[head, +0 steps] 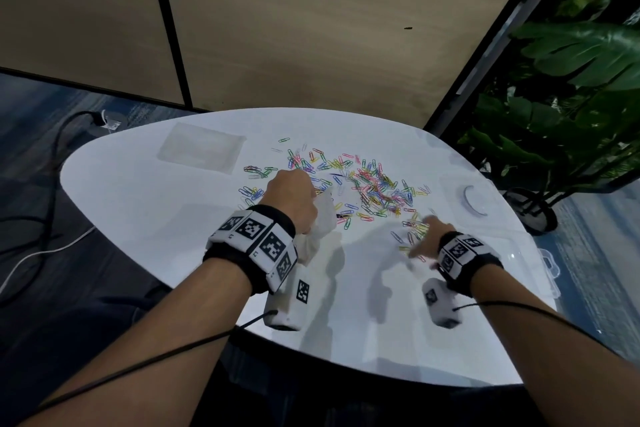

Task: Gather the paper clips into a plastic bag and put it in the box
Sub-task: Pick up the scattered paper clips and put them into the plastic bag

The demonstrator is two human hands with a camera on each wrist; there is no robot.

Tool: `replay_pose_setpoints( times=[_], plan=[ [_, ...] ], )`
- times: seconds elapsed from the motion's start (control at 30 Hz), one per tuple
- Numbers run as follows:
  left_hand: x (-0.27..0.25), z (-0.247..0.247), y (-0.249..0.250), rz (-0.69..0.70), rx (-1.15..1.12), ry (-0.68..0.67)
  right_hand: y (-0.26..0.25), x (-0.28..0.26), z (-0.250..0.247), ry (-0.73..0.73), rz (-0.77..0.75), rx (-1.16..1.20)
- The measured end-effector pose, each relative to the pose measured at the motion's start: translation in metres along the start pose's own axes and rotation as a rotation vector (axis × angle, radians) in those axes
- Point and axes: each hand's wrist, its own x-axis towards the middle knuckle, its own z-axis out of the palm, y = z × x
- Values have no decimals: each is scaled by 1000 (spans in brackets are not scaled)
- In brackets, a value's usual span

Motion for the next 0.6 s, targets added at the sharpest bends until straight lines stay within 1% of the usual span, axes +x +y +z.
replay_pose_setpoints(
  times=[0.03, 0.07, 0.1, 0.2, 0.23, 0.3, 0.4, 0.43, 0.5, 0.57, 0.6],
  plan=[
    [0, 0, -1, -3, 3, 2, 21, 20, 10, -17, 71, -108],
    [0, 0, -1, -6, 5, 1, 34, 34, 19, -35, 109, -148],
    [1, 1, -1, -5, 6, -1, 40, 37, 24, -33, 117, -135],
    [2, 1, 0, -7, 7, 0, 25, 28, 22, 54, 29, -70],
    [3, 2, 0, -8, 7, 1, 16, 29, 20, 85, -16, -57],
    [3, 1, 0, -10, 15, 4, 0, 35, 21, 129, -58, -22],
    [3, -1, -2, -8, 42, 2, -9, 48, 21, 180, -4, 97],
    [4, -2, -3, -6, 56, 5, -9, 51, 21, 196, -9, 135],
    [5, -4, -5, -6, 79, 10, -13, 53, 19, 225, -76, 106],
    [6, -5, -6, -6, 86, 16, -19, 53, 18, 252, -173, -6],
    [7, -5, -6, -3, 92, 18, -22, 53, 18, 264, -198, -64]
  ],
)
